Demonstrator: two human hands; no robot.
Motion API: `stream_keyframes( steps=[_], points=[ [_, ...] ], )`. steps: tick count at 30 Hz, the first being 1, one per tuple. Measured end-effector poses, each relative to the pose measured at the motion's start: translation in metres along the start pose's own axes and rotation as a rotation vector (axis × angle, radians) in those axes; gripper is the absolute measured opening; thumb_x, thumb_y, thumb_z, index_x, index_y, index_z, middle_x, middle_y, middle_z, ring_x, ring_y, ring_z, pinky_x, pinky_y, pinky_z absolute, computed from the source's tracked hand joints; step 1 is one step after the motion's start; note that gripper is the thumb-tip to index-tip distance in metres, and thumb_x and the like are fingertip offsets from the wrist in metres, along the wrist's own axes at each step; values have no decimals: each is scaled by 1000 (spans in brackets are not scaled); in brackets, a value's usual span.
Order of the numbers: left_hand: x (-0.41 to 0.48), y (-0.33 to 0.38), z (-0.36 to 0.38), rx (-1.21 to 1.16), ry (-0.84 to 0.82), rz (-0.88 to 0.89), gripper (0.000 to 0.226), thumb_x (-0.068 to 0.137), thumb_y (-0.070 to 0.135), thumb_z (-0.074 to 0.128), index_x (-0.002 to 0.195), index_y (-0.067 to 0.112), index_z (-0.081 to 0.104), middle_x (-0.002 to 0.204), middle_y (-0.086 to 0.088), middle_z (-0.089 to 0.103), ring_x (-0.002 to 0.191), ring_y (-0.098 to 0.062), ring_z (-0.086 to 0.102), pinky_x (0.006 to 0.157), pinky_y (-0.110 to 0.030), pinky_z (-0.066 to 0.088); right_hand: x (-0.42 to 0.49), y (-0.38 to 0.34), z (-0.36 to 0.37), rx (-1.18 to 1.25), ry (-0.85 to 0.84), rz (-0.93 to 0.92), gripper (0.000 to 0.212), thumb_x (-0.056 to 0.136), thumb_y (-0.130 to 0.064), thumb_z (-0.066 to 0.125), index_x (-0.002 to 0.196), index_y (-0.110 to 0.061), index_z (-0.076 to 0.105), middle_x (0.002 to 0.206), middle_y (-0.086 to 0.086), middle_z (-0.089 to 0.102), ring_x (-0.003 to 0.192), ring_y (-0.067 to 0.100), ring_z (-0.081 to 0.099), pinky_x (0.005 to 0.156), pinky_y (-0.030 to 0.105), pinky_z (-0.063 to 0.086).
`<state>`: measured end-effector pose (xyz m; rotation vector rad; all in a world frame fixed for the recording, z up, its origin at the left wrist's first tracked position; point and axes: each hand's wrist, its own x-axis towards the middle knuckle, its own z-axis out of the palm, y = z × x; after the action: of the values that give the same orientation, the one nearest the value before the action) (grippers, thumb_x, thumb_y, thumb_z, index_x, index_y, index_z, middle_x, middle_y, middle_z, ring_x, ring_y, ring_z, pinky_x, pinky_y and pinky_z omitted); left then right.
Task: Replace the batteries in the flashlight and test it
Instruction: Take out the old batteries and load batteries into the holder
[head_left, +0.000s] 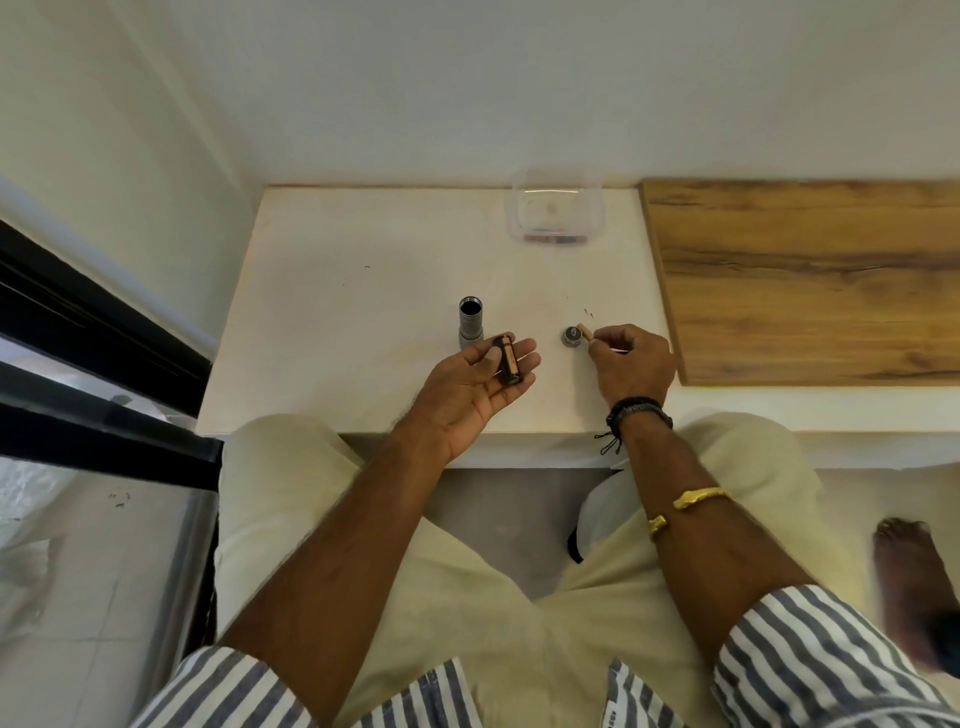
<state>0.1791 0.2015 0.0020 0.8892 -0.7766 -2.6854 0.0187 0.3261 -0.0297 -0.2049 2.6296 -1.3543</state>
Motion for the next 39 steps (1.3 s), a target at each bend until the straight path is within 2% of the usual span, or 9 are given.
stream_keyframes(
  steps=[7, 12, 15, 18, 21, 25, 29, 33, 39],
  points=[
    [0, -1, 1, 59, -38, 19, 30, 103, 1, 41, 128, -3, 56, 110, -18, 65, 103, -28, 69, 88, -39, 58, -1, 3, 2, -126, -23, -69, 15, 84, -19, 74, 97, -19, 80, 93, -1, 79, 86, 19, 72, 79, 28, 56],
    [0, -2, -1, 58, -37, 41, 29, 101, 1, 47, 127, 2, 59, 110, -20, 69, 105, -34, 69, 89, -44, 57, -2, 2, -1, -130, -41, -71, 18, 85, -20, 74, 102, -17, 79, 100, 2, 77, 90, 21, 71, 82, 31, 56],
    [1, -4, -2, 110, -21, 76, 27, 100, 1, 49, 124, 1, 60, 108, -20, 69, 105, -36, 69, 92, -47, 56, -12, -9, -6, -9, -8, -86, 12, 85, -20, 74, 96, -18, 78, 91, -2, 75, 82, 16, 69, 80, 34, 58],
    [1, -7, -3, 245, 31, 169, 26, 98, -1, 54, 123, 0, 61, 110, -20, 69, 107, -36, 68, 93, -46, 56, -27, -25, -9, 251, -176, 6, 13, 83, -13, 73, 85, -23, 79, 80, -6, 75, 70, 10, 67, 65, 31, 58],
    [0, -10, -4, 409, 76, 276, 27, 94, -1, 60, 121, 1, 65, 113, -18, 71, 108, -33, 68, 91, -43, 57, -45, -34, -11, 457, -438, 109, 10, 86, -10, 72, 90, -16, 79, 77, -3, 74, 64, 11, 66, 55, 26, 55],
    [-2, -12, -3, 539, 81, 364, 27, 91, -2, 65, 118, 3, 68, 108, -14, 75, 99, -28, 73, 86, -36, 59, -56, -40, -10, 528, -565, 188, 14, 88, -6, 73, 101, -5, 74, 77, 4, 70, 67, 13, 68, 60, 28, 58],
    [-3, -13, -2, 600, 74, 413, 27, 90, -3, 65, 115, 7, 70, 101, -4, 77, 95, -22, 74, 79, -26, 58, -56, -41, -10, 554, -598, 249, 13, 88, -4, 72, 101, -6, 72, 76, 5, 66, 67, 12, 66, 67, 32, 61],
    [-2, -14, -1, 650, 45, 461, 28, 90, -5, 64, 112, 11, 71, 99, 3, 77, 95, -20, 74, 81, -26, 58, -55, -40, -12, 616, -635, 320, 11, 88, -3, 70, 98, -9, 71, 78, 4, 66, 67, 12, 62, 77, 39, 64],
    [0, -15, 0, 759, 65, 539, 31, 88, -5, 67, 108, 18, 73, 98, 9, 77, 96, -16, 73, 88, -27, 57, -52, -39, -11, 681, -687, 396, 12, 89, 0, 67, 96, -10, 69, 76, 4, 67, 69, 15, 63, 80, 41, 64]
  ],
)
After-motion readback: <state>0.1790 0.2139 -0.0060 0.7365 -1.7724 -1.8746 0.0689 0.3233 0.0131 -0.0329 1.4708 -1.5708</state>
